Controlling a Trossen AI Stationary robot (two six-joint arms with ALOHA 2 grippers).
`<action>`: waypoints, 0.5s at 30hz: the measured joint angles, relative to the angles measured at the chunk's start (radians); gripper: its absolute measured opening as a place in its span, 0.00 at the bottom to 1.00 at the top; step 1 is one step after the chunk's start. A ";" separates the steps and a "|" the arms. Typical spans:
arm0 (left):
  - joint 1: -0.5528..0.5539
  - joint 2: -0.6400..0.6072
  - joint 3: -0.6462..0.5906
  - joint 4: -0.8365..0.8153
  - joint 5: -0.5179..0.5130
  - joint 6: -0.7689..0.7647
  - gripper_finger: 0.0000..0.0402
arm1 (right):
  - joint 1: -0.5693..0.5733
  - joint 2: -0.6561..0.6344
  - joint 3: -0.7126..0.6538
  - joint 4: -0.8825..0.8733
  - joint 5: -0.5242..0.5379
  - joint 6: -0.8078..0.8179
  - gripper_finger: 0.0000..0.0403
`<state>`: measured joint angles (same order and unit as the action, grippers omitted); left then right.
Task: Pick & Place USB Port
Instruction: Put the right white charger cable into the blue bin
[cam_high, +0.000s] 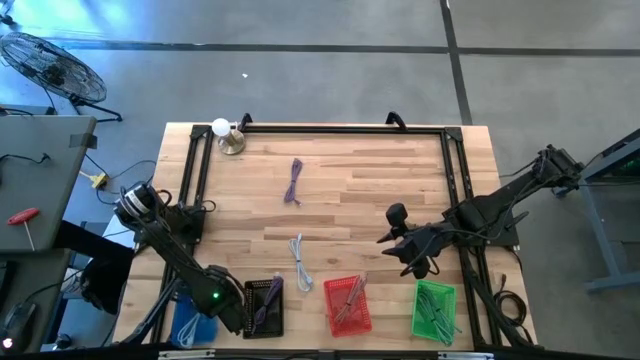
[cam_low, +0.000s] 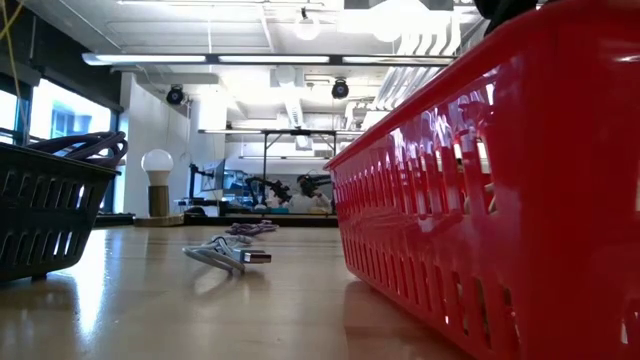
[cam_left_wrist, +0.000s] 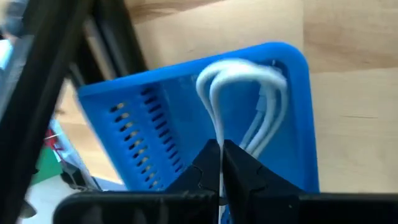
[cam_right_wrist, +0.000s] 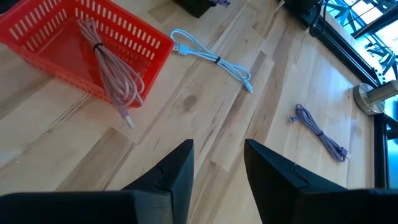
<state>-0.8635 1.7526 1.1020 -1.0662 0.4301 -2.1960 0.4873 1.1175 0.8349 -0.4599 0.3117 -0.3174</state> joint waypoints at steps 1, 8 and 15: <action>0.000 0.000 -0.011 0.020 0.000 0.000 0.00 | 0.000 0.000 0.000 0.000 0.000 0.001 0.33; 0.000 0.000 -0.047 0.079 -0.068 -0.009 0.02 | 0.000 0.000 0.000 0.002 0.000 0.002 0.33; 0.011 0.000 -0.043 0.079 -0.075 -0.005 0.14 | 0.000 0.000 0.000 0.004 -0.001 0.002 0.33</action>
<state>-0.8523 1.7523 1.0593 -0.9871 0.3546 -2.2011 0.4873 1.1175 0.8352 -0.4557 0.3111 -0.3149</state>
